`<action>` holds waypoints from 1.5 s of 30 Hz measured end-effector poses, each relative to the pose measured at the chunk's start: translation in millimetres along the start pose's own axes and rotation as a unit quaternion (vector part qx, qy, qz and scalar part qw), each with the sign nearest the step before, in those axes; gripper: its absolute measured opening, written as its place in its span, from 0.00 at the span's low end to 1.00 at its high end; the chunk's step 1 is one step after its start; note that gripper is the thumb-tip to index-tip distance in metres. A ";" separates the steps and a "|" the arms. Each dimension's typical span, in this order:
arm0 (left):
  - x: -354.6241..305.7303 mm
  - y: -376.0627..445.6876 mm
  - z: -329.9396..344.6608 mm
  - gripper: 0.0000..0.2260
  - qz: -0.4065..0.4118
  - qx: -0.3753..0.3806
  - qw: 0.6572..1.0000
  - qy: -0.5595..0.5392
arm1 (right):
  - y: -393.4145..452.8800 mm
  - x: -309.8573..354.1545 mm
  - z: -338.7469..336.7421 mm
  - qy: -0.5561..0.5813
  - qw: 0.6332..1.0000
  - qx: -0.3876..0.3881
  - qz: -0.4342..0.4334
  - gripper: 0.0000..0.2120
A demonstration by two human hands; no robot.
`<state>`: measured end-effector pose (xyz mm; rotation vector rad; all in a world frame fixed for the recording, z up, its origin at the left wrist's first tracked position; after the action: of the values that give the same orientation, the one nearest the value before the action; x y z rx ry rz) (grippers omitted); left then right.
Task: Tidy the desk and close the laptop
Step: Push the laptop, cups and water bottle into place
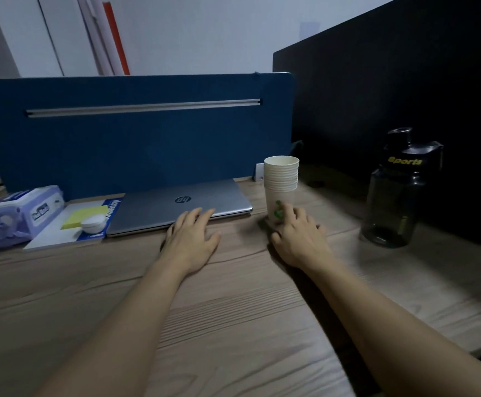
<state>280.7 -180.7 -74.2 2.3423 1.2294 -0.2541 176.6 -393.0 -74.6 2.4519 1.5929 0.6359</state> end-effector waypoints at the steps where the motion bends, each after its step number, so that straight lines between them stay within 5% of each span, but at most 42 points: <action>1: 0.9 4.4 1.2 0.27 -0.001 0.000 1.000 0.005 | 5.2 0.7 2.9 -0.002 1.000 0.004 -0.003 0.28; 31: 22.0 92.9 7.3 0.20 0.030 -0.060 0.996 0.065 | 181.3 24.8 76.2 0.038 0.991 0.090 -0.091 0.28; 45: 18.7 91.5 9.3 0.22 0.031 -0.052 0.996 0.071 | 177.3 22.6 73.3 0.015 0.990 0.087 -0.106 0.31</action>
<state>366.5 -215.8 -59.4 2.3373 1.2010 -0.0024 363.9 -440.6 -72.9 2.3498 1.9648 0.5215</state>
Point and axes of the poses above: each hand's wrist, its own y-axis towards the middle knuckle, its own z-axis out of the palm, x = y × z, the point moved 7 cm from there along y, towards the middle knuckle, and after that the axes turned 5 degrees about -y, right-handed, at the moved point
